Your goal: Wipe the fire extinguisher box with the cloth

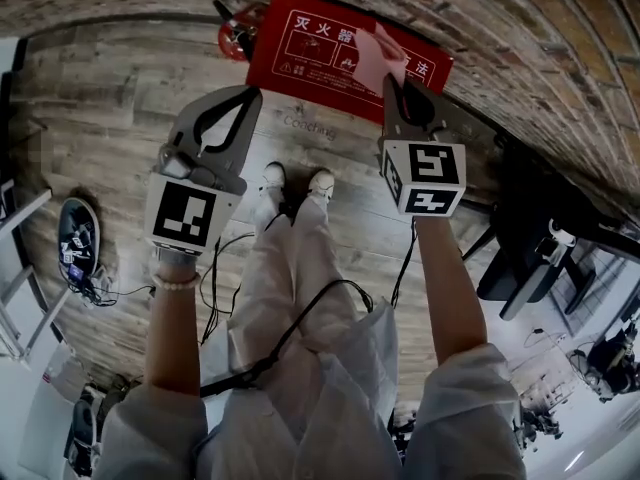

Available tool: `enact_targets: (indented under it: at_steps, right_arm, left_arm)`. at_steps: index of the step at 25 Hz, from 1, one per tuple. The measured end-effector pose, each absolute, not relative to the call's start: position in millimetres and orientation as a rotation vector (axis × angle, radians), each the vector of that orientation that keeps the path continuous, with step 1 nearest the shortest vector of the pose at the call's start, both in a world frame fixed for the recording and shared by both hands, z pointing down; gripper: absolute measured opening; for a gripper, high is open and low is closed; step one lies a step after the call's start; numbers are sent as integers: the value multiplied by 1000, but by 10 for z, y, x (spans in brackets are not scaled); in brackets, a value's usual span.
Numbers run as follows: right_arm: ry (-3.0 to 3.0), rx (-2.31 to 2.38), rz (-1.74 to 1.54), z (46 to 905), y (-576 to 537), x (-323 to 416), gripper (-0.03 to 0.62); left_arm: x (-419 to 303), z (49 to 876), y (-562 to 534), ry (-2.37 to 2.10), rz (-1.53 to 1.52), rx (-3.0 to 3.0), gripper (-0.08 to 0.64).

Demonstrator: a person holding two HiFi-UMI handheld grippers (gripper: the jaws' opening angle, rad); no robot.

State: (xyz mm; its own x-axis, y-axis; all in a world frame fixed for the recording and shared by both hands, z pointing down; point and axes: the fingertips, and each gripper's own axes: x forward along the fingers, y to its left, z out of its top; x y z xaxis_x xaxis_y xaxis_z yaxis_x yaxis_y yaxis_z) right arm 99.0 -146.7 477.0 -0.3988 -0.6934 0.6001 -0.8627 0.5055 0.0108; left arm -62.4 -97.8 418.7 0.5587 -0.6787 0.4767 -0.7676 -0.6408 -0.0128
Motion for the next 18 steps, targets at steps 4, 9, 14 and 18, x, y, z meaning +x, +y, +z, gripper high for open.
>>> enact_targets:
  at_steps: [4,9,14,18]
  right_arm:
    - [-2286,1150,418,4779,-1373,426,18]
    - [-2339,1035,442,4898,-1244,-152,18]
    - [-2364,951,475,5055,-1197,-604,18]
    - [-2344,903,477,5248,-1183,-817,18]
  left_arm:
    - [-825,4188,-917,-1251,669,2571,-12]
    - [-1041,4202,-845,-1284,668,2545,-12]
    - [-1219,4231,-795,-1308,670,2520,-11]
    - [-1328,4237,-775,-1321,671,2509,-11]
